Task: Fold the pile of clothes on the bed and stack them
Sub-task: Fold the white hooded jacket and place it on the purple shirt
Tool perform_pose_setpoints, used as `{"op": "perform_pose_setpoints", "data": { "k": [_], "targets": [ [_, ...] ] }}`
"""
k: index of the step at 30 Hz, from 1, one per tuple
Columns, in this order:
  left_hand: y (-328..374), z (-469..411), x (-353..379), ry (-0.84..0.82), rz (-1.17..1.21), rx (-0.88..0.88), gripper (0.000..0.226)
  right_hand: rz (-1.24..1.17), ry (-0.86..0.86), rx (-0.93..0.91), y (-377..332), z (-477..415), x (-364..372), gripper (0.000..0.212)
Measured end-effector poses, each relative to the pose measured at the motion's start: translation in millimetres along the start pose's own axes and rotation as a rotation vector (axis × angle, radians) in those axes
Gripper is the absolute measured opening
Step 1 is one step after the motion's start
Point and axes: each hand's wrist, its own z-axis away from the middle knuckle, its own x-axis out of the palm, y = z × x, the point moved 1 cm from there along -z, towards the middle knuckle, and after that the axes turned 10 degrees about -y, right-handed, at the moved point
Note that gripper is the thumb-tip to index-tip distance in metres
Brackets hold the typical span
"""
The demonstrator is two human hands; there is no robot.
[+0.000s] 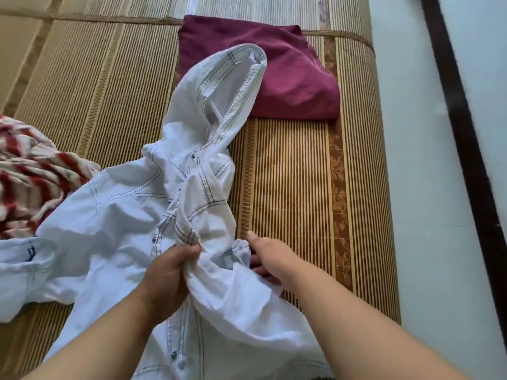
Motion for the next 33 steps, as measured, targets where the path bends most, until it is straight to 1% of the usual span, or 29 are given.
{"op": "perform_pose_setpoints", "data": {
  "k": [1,3,4,5,6,7,9,12,14,15,17,18,20,21,22,23,24,25,26,28,30,31,32,33],
  "targets": [
    [2.2,1.5,-1.1,-0.028,-0.008,0.003,0.036,0.037,-0.033,0.037,-6.3,-5.6,9.4,0.045],
    [5.1,2.3,0.6,-0.055,-0.06,0.006,0.04,0.156,-0.019,0.059,-14.7,-15.3,21.7,0.037],
    [5.8,2.5,1.7,-0.043,-0.081,0.021,0.038,0.231,0.031,0.043,-16.8,-18.2,24.0,0.031],
    [5.4,1.2,0.5,-0.021,-0.1,0.045,0.035,0.285,0.114,0.01,-18.1,-18.2,23.0,0.023],
    [5.1,-0.3,-0.1,0.001,-0.11,0.072,0.032,0.288,0.222,-0.048,-17.7,-15.5,18.3,0.015],
    [4.0,-2.1,-1.5,0.031,-0.116,0.092,0.03,0.224,0.338,-0.115,-16.5,-7.8,10.2,0.013],
    [0.8,-5.3,-5.5,0.104,-0.121,0.111,0.034,0.055,0.587,-0.227,-9.8,14.5,-13.4,0.021],
    [-4.3,-9.0,-8.2,0.179,-0.119,0.101,0.034,-0.131,0.964,-0.328,7.4,47.5,-64.1,0.022],
    [-6.7,-10.6,-7.3,0.192,-0.127,0.094,0.032,-0.284,1.217,-0.35,20.2,63.0,-102.3,0.016],
    [-7.3,-11.0,-5.7,0.191,-0.151,0.091,0.034,-0.355,1.327,-0.329,27.3,68.9,-120.5,0.017],
    [-9.2,-12.8,-1.5,0.186,-0.279,0.082,0.035,-0.524,1.456,-0.289,45.1,76.7,-154.7,0.026],
    [-10.9,-14.5,1.1,0.181,-0.407,0.072,0.035,-0.606,1.466,-0.272,55.0,79.3,-169.4,0.031],
    [-12.5,-19.2,10.4,0.147,-0.722,0.046,0.041,-0.698,1.403,-0.236,73.1,81.6,-190.4,0.039],
    [-14.4,-22.4,15.7,0.091,-0.842,0.031,0.047,-0.698,1.361,-0.207,80.6,81.1,-195.7,0.044],
    [-17.3,-26.4,20.3,0.034,-0.945,0.011,0.055,-0.623,1.33,-0.154,85.1,80.2,-196.9,0.052],
    [-20.8,-31.0,24.8,0.003,-1.045,-0.016,0.065,-0.44,1.316,-0.08,86.7,78.9,-194.1,0.059],
    [-23.8,-34.7,28.6,-0.001,-1.14,-0.04,0.071,-0.202,1.29,-0.04,84.5,76.4,-186.5,0.064],
    [-27.6,-38.2,31.2,0.013,-1.219,-0.053,0.072,0.031,1.241,-0.065,79.0,72.2,-174.6,0.067],
    [-31.5,-40.6,33.1,0.03,-1.279,-0.057,0.068,0.226,1.142,-0.126,72.1,65.1,-159.8,0.07],
    [-37.4,-43.3,36.4,0.052,-1.368,-0.068,0.062,0.528,0.84,-0.206,56.2,43.2,-130.6,0.075],
    [-41.9,-45.4,38.5,0.065,-1.422,-0.084,0.06,0.839,0.565,-0.148,46.0,20.2,-108.5,0.078],
    [-43.9,-46.2,38.7,0.069,-1.435,-0.088,0.059,0.951,0.489,-0.098,45.7,11.2,-103.8,0.077],
    [-45.6,-46.9,39.2,0.069,-1.444,-0.09,0.061,1.001,0.456,-0.043,48.3,5.6,-105.0,0.076],
    [-48.1,-47.4,39.4,0.065,-1.454,-0.093,0.066,0.997,0.457,0.013,53.5,3.1,-111.2,0.077]
  ]
}}
